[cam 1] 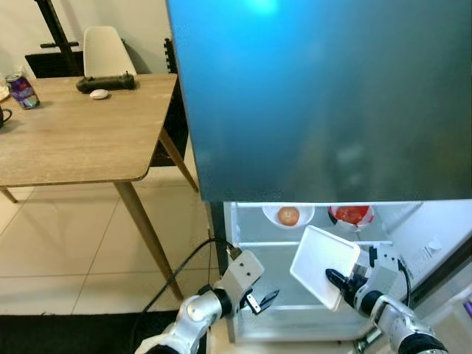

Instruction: Restocking fridge

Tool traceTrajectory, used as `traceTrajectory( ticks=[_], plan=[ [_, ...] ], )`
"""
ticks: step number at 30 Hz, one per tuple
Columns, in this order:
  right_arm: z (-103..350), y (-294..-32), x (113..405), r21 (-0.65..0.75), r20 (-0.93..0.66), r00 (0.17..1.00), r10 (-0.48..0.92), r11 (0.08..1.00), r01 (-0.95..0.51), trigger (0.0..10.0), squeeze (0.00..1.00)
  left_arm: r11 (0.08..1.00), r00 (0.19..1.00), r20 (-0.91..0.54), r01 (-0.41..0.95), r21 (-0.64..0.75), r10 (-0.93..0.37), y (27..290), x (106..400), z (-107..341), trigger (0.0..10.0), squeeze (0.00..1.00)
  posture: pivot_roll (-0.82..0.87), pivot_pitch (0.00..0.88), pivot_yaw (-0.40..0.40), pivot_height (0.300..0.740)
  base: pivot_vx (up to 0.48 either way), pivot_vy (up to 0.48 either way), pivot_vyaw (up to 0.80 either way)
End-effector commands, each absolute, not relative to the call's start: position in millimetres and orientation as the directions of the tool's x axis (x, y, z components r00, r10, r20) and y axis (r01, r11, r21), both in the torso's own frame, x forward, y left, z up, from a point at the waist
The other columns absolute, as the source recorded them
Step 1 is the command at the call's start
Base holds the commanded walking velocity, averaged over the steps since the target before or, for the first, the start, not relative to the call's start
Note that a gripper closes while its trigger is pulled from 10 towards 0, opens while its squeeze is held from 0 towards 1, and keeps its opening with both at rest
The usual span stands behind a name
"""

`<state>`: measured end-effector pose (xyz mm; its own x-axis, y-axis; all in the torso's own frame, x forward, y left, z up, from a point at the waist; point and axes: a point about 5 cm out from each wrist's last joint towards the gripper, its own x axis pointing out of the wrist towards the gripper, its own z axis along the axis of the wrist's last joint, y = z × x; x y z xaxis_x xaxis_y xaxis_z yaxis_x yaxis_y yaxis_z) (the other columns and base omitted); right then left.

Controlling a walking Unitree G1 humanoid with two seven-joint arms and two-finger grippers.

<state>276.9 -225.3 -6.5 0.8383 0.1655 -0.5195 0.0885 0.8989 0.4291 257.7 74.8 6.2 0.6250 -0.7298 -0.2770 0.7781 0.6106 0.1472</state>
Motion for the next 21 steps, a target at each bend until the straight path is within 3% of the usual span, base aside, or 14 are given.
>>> traceTrajectory(
  ticks=[1,12,21],
  plan=[
    [-4.5,-229.6,278.6,0.412,-0.513,0.849,0.128,0.904,0.113,10.0,0.00,0.597,0.614,-0.272,0.788,0.151,-0.741,67.7,254.8,5.6,10.0,0.00,-0.06,0.000,0.011,0.619,0.000,0.000,0.00],
    [-0.3,-230.6,284.6,0.360,-0.515,0.855,0.068,0.922,0.143,10.0,0.00,0.607,0.635,-0.252,0.772,0.187,-0.730,69.0,256.8,8.7,10.0,0.00,-0.05,0.000,0.009,0.619,0.000,0.000,0.00],
    [1.9,-228.1,288.5,0.372,-0.506,0.861,0.053,0.914,0.162,10.0,0.00,0.626,0.669,-0.227,0.743,0.238,-0.707,73.8,257.2,11.5,10.0,0.00,-0.05,0.000,0.013,0.579,0.000,0.000,0.00]
  ],
)
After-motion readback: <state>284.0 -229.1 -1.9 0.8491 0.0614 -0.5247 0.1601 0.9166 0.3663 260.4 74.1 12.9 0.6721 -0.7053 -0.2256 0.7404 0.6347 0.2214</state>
